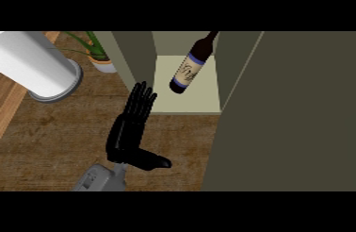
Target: Pick up the wine, place it into the cabinet and close the cabinet
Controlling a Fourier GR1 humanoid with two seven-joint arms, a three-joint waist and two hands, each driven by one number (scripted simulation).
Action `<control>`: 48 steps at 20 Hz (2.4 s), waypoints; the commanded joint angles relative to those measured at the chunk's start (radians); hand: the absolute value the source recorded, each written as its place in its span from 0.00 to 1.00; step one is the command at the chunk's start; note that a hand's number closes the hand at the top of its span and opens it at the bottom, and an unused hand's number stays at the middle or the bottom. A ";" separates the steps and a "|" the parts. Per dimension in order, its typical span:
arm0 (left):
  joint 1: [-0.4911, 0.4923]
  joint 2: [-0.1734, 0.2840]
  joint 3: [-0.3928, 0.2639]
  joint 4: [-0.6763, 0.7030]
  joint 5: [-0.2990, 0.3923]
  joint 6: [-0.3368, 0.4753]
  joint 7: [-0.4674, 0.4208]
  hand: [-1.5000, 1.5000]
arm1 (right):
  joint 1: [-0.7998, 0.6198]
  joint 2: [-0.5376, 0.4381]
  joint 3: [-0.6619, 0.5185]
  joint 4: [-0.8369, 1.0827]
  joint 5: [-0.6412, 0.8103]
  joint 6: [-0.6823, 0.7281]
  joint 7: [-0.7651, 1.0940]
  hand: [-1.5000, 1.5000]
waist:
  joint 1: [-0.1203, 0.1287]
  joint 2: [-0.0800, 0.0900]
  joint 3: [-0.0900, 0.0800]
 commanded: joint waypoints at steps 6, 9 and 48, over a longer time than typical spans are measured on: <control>0.145 0.130 0.059 -0.148 0.028 -0.087 -0.021 0.00 | 0.010 -0.043 0.096 -0.203 -0.073 0.119 0.064 0.00 | 0.000 0.006 -0.001; 0.176 0.176 0.091 -0.212 0.030 -0.071 -0.013 0.00 | 0.034 -0.105 0.170 -0.188 -0.075 0.210 0.025 0.00 | 0.006 0.001 0.000; 0.247 0.449 0.389 -0.137 0.213 -0.416 0.006 0.00 | -0.375 0.222 0.194 -0.002 -0.131 0.362 0.238 1.00 | 0.084 0.027 -0.010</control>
